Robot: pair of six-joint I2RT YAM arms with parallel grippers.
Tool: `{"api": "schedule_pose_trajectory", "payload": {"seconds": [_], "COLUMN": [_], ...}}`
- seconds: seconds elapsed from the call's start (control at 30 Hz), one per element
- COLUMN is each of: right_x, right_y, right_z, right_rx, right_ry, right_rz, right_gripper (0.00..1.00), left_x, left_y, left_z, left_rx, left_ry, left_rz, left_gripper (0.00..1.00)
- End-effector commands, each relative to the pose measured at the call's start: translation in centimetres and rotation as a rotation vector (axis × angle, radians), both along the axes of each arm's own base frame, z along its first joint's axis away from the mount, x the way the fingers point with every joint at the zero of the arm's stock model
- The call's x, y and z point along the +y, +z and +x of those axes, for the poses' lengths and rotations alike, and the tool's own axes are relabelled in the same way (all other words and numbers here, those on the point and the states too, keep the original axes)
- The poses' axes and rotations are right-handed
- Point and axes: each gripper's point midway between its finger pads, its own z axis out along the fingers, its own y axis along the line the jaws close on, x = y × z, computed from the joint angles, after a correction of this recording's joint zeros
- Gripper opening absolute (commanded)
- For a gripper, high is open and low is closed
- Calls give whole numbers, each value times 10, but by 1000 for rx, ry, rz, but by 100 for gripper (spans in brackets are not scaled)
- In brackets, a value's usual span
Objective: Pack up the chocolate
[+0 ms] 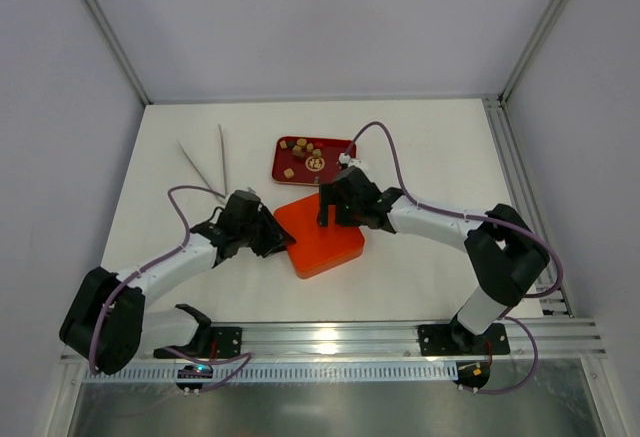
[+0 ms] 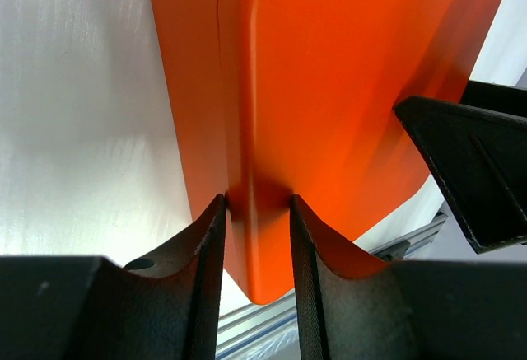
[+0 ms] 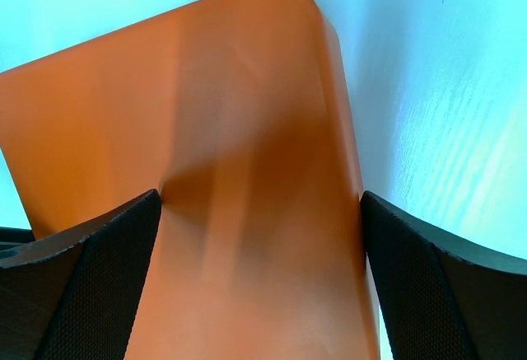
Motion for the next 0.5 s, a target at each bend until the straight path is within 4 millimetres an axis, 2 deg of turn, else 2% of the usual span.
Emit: {"api": "schedule_pose_trajectory", "payload": {"seconds": [0.0, 0.2, 0.47], "right_x": [2, 2, -5], "right_y": [-44, -49, -49], "right_z": [-52, -62, -81], "right_rx": [181, 214, 241], "right_ry": [103, 124, 119], "right_rz": [-43, -22, 37], "right_gripper": [100, 93, 82], "left_x": [42, 36, 35], "left_y": [-74, -68, -62], "left_z": [-57, -49, -42], "left_rx": [244, 226, 212], "left_ry": [-23, -30, -52], "left_rz": [259, 243, 231], "left_gripper": [33, 32, 45]}}
